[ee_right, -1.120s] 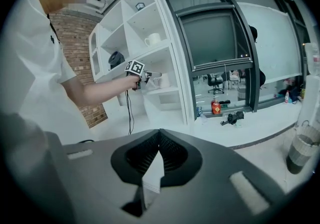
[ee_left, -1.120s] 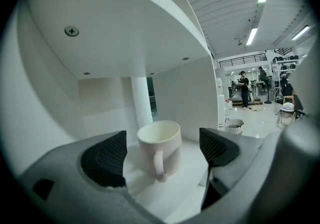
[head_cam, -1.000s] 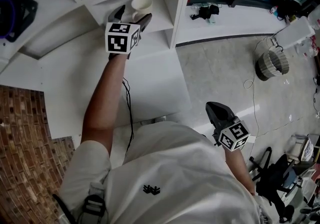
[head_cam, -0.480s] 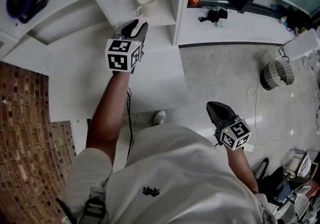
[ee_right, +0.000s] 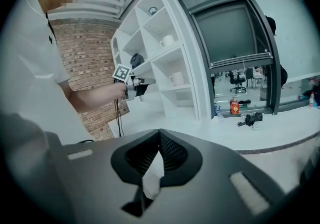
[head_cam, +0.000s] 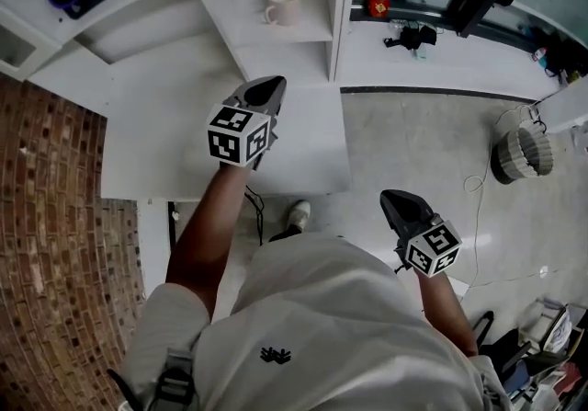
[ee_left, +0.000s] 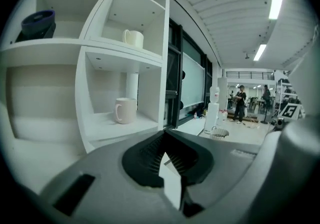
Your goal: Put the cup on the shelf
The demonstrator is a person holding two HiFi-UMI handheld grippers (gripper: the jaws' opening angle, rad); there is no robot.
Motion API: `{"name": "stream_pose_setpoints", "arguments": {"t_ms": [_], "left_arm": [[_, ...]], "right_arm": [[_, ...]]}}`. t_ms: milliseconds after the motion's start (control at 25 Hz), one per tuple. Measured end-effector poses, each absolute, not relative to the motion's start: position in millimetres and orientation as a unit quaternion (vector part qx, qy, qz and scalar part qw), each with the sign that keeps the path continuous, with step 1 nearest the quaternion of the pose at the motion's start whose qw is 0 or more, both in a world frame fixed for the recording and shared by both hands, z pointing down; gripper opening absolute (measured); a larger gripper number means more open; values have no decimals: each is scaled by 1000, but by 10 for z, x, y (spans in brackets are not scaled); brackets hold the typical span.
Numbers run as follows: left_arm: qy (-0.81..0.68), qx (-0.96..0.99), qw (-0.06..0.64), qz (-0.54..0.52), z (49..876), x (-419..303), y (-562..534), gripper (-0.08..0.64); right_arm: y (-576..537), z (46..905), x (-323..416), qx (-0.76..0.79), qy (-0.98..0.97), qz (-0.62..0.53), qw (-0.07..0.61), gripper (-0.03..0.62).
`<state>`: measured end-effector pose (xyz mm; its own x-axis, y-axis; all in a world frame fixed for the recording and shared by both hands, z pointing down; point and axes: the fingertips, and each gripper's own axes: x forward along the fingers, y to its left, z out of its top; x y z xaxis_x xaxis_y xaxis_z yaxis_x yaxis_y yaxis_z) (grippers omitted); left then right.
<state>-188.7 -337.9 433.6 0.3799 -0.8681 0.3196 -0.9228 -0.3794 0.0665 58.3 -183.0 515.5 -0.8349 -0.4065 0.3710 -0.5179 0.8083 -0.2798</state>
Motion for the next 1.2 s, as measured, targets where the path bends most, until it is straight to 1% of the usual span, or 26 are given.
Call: {"name": "stream_pose_setpoints", "arguments": {"t_ms": [120,360,760,1000,1200], "left_arm": [[-522,834,148,99,4398,-1671,-3125,5],[-492,845,179,111,4596,-1293,-2641,6],[-467,852,196,137,4851,-805,-1939,6],[-473,845,210,133,4948,-693,-1620,6],[-471,845,207,144,5007,-551,-1392,5]], "right_arm": [[-1767,5161,623,234,-943,187,145,11],[-1672,5177,678,209,-950,185,139,11],[-1449,5187,761,173,-958,177,144,11],[-1315,5195,839,162,-960,172,151,11],[-1211,5216,900,150,-961,168,159,11]]}}
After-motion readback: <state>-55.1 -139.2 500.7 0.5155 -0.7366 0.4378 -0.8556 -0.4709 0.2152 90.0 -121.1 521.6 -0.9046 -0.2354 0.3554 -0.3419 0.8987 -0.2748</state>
